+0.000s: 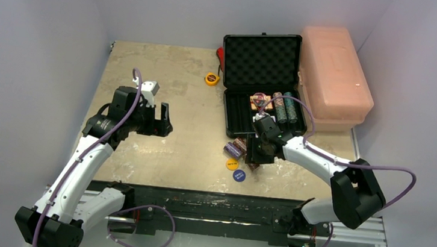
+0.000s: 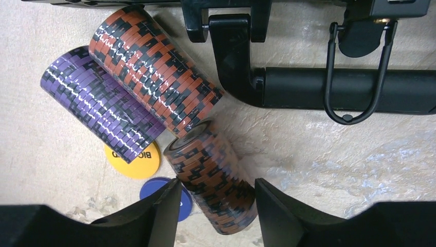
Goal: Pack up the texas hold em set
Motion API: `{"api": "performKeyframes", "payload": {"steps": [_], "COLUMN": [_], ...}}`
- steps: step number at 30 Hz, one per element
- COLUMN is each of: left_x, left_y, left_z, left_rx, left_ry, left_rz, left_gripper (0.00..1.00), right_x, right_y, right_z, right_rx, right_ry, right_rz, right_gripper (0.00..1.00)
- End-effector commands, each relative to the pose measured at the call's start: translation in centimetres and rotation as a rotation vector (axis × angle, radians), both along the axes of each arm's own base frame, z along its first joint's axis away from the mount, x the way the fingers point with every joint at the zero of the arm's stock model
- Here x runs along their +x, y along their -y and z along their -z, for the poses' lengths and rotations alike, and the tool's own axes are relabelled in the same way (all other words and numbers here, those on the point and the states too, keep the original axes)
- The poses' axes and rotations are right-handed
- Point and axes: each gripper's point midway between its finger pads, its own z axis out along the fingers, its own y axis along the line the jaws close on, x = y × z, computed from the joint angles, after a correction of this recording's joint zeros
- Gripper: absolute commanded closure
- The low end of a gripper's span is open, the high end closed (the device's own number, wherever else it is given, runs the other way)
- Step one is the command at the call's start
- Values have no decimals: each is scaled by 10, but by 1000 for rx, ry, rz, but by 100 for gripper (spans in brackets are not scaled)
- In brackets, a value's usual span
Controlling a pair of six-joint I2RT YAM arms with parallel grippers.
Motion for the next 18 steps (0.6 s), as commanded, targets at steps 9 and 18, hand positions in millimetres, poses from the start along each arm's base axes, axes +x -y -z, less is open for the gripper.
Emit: {"api": "performKeyframes", "payload": {"steps": [9,18], "left_x": [4,4], "left_y": [4,4], "left_z": [-16,-16], "left_rx": [-16,-16], "left_ry": [43,43], "left_rz": [14,14], "left_gripper": [13,13], "right_x": [-3,0], "right_y": [-6,-7], "right_z": [-15,-12], "right_rx": [72,52], "right_ry": [22,18], "right_rz": [50,20], "right_gripper": [62,32]}}
